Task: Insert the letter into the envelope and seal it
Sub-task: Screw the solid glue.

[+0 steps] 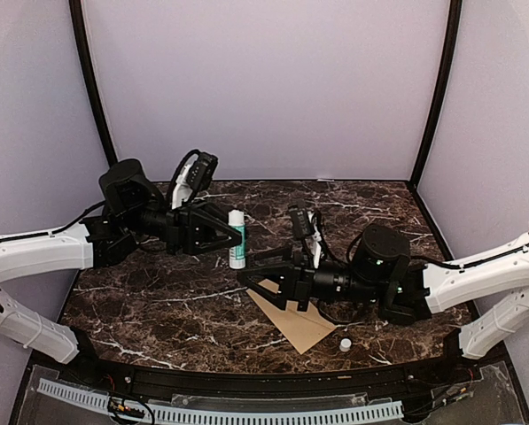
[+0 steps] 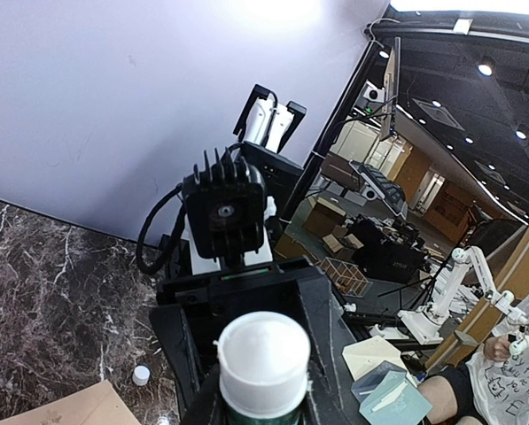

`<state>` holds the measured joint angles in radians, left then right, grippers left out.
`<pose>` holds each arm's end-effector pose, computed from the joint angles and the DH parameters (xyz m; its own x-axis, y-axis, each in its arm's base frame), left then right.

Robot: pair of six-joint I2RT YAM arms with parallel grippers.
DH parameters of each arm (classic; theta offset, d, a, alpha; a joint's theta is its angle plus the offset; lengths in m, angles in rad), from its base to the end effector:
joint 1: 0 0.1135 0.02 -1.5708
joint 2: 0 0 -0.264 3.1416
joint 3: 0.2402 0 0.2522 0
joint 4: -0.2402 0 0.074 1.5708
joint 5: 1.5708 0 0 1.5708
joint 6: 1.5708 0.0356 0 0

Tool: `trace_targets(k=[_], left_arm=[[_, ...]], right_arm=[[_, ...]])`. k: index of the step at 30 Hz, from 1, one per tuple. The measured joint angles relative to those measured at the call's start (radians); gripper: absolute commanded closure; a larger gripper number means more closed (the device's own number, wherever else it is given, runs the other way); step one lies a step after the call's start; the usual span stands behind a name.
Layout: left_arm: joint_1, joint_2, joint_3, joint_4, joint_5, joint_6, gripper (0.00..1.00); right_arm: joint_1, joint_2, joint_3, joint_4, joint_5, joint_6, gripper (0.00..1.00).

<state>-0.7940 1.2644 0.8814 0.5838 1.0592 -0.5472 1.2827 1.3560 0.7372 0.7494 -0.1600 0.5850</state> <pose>0.1739 -0.2212 0.3475 -0.3739 0.0170 -0.9273 0.8824 -0.3013 -0.3613 0.0816 0.2953 0.2924 -0.5166 0.1754 -0.8381 -0.8470 0.0386 0.5302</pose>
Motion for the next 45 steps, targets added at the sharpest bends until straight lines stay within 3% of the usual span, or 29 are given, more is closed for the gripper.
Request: trace_targets(k=[8,15,23,28,37,45], left_arm=[[-0.023,0.000,-0.001,0.010,0.006,-0.006,1.00],[-0.024,0.000,-0.001,0.010,0.006,-0.006,1.00],[-0.024,0.001,-0.001,0.008,0.006,-0.008,1.00],[-0.024,0.002,-0.001,-0.002,0.003,-0.010,1.00],[-0.025,0.001,0.005,-0.108,-0.113,0.060,1.00],[-0.030,-0.003,0.042,-0.272,-0.352,0.144,1.00]], right_arm=[[0.000,0.000,0.036,-0.002,0.003,-0.015,0.58],[0.000,0.014,0.039,-0.006,-0.012,-0.022,0.66],[0.000,0.028,0.051,-0.021,-0.023,-0.028,0.87],[0.000,0.028,0.051,-0.027,-0.015,-0.036,0.95],[0.000,0.000,0.051,-0.130,0.100,-0.039,0.96],[0.000,0.009,0.169,-0.408,0.313,-0.053,0.95]])
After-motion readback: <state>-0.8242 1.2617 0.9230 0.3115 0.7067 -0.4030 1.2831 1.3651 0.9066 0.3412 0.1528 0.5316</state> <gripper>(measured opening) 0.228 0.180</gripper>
